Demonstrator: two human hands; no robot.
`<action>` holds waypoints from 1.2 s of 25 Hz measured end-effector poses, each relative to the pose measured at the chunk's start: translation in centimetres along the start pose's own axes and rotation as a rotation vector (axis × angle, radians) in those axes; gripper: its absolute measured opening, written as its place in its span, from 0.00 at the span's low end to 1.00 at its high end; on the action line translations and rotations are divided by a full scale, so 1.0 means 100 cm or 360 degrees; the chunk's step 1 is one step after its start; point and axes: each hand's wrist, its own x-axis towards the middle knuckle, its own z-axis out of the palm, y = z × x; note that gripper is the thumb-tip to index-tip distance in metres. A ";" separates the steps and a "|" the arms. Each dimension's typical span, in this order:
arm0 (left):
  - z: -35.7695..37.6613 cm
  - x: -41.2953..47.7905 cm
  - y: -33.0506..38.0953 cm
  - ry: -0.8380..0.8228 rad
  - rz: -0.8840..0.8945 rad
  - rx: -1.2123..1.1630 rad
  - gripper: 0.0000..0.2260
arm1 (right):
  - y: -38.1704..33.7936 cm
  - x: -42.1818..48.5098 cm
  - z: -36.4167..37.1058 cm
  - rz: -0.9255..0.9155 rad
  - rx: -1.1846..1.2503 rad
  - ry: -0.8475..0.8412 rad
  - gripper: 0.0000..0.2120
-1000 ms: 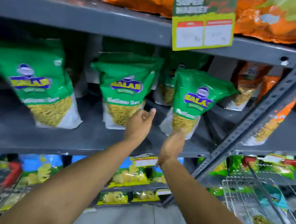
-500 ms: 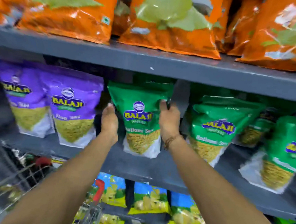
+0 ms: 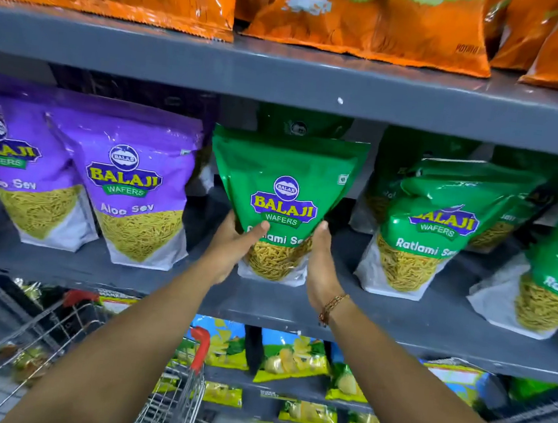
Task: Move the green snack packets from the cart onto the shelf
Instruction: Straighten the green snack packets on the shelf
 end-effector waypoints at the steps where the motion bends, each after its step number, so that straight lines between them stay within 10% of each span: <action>1: 0.000 0.001 0.000 0.0003 -0.0020 -0.0022 0.13 | -0.002 -0.002 0.001 0.0012 -0.0060 0.0032 0.26; 4: 0.006 0.001 -0.002 0.0099 0.0101 -0.0104 0.18 | -0.004 -0.003 -0.004 0.0074 -0.0078 0.0131 0.28; 8: 0.027 -0.030 -0.031 0.0922 0.0426 0.0430 0.18 | -0.013 -0.030 -0.032 -0.0131 0.0159 0.0829 0.22; 14: 0.166 -0.063 -0.012 -0.0026 0.0644 0.0556 0.19 | -0.053 -0.013 -0.134 -0.0400 0.0201 0.1664 0.17; 23: 0.225 0.013 0.082 0.0475 0.0507 -0.0229 0.13 | -0.123 0.040 -0.229 -0.0481 0.0422 0.0691 0.16; 25: 0.223 0.012 0.067 0.0372 0.0516 -0.0152 0.11 | -0.103 0.035 -0.232 -0.0405 0.0448 0.0568 0.11; 30: 0.207 -0.003 -0.009 -0.0308 0.0173 0.0294 0.33 | -0.041 0.004 -0.224 -0.0008 0.0301 0.0211 0.32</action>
